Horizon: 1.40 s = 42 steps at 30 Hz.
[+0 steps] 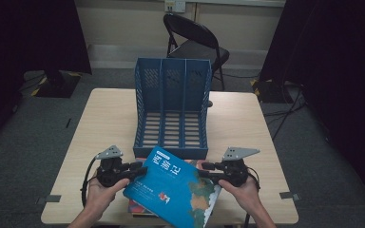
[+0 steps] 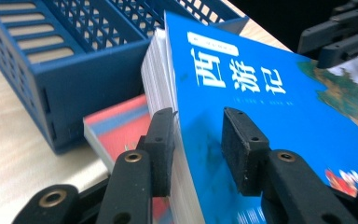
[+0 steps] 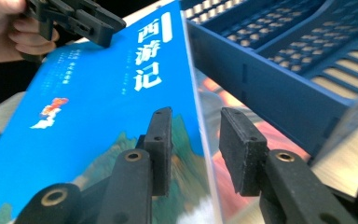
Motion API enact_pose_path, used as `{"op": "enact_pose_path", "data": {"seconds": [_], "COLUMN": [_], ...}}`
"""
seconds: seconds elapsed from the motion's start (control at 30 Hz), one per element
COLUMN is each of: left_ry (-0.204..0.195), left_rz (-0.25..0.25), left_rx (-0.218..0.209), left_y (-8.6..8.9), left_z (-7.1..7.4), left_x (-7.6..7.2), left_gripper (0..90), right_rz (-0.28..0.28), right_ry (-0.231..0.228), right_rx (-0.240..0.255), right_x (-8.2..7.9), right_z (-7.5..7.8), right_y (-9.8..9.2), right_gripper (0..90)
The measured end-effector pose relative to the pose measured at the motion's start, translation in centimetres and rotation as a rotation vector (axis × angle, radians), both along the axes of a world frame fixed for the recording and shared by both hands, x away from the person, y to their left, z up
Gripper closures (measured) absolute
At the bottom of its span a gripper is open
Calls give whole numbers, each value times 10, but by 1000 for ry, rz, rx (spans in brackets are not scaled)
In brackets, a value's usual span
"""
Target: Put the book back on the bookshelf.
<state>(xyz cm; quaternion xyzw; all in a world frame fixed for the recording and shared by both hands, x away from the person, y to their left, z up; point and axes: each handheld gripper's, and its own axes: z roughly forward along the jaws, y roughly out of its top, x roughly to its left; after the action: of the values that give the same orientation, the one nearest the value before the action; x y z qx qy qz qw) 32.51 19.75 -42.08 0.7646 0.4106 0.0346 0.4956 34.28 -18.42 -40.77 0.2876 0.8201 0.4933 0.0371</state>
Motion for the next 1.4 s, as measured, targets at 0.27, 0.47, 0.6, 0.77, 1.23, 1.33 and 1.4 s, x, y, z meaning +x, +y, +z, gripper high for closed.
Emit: {"op": "enact_pose_path", "data": {"seconds": [0.27, 0.47, 0.6, 0.77, 1.23, 1.33, 1.4], "left_ry": [-21, -36, -43, -37, -32, -45, -36], "left_rz": [-1, -19, -22, -50, -3, 3, 0], "left_rx": [-5, 16, 17, 23, -16, -15, -16], "left_y": [3, -3, -10, -17, 5, 11, 14], "left_z": [-3, -2, -2, -1, -3, -4, -3], "left_x": [-7, 0, 3, 12, -17, -30, -33], "left_gripper": [630, 638, 643, 644, 686, 624, 619], "right_rz": [14, 18, 19, 40, 29, 44, 56], "right_ry": [36, 10, 17, 23, 7, 14, 18], "right_rx": [8, -60, -65, -65, -44, -56, -43], "right_x": [-3, -9, -18, -26, 14, 20, 22], "right_z": [-8, -2, -1, 0, 7, 3, 0], "right_y": [-4, -1, -6, -13, 5, 13, 17], "right_gripper": [693, 685, 683, 675, 612, 610, 631]}}
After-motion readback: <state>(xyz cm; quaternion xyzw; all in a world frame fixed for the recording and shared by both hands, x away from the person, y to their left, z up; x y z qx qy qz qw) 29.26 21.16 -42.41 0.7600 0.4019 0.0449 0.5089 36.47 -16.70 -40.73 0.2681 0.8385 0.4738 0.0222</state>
